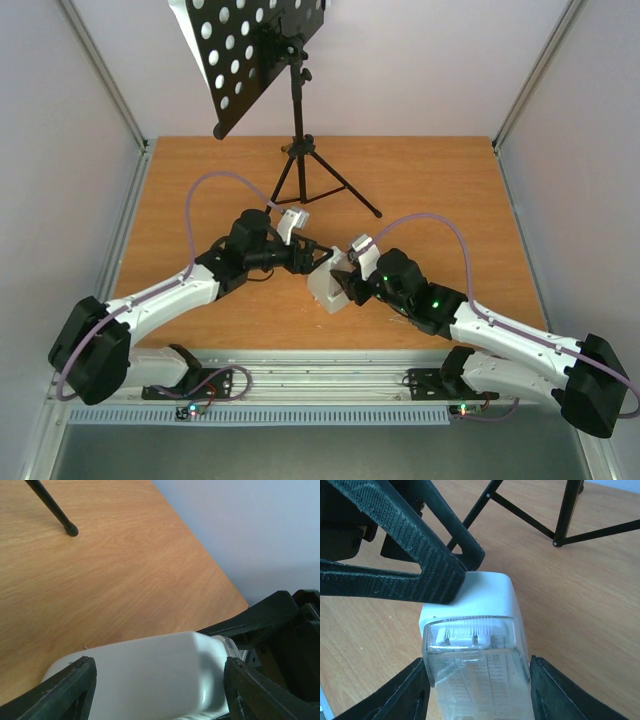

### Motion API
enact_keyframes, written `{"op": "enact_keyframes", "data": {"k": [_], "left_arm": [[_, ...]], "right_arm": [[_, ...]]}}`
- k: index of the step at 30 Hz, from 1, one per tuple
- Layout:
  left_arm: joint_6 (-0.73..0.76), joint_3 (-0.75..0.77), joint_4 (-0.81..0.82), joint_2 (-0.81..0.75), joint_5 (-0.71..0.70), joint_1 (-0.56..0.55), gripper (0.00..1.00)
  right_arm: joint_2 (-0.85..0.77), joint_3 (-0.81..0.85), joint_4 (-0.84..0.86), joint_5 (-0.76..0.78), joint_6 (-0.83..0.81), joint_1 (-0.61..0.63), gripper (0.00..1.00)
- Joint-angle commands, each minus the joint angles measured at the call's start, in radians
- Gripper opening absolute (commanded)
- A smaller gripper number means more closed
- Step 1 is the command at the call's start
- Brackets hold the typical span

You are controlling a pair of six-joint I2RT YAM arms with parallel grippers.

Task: Pack up the instrument practice props
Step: Adjust the cover of the metronome on the metronome.

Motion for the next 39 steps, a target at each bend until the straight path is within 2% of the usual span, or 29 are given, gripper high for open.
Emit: {"op": "enact_keyframes", "data": {"k": [1, 9, 19, 39], "left_arm": [[0.053, 0.036, -0.016, 0.024, -0.036, -0.022, 0.69], [0.104, 0.026, -0.066, 0.044, -0.108, -0.055, 0.61], [0.126, -0.009, -0.05, 0.05, -0.121, -0.067, 0.6], [0.144, -0.051, -0.05, 0.054, -0.183, -0.074, 0.58]], "right_arm": [[-0.006, -0.001, 0.017, -0.017, -0.004, 0.007, 0.54], [0.005, 0.046, -0.041, 0.026, 0.052, 0.007, 0.54], [-0.002, 0.092, -0.109, 0.057, 0.113, 0.007, 0.54], [-0.088, -0.047, -0.022, 0.037, 0.094, 0.05, 0.54]]}}
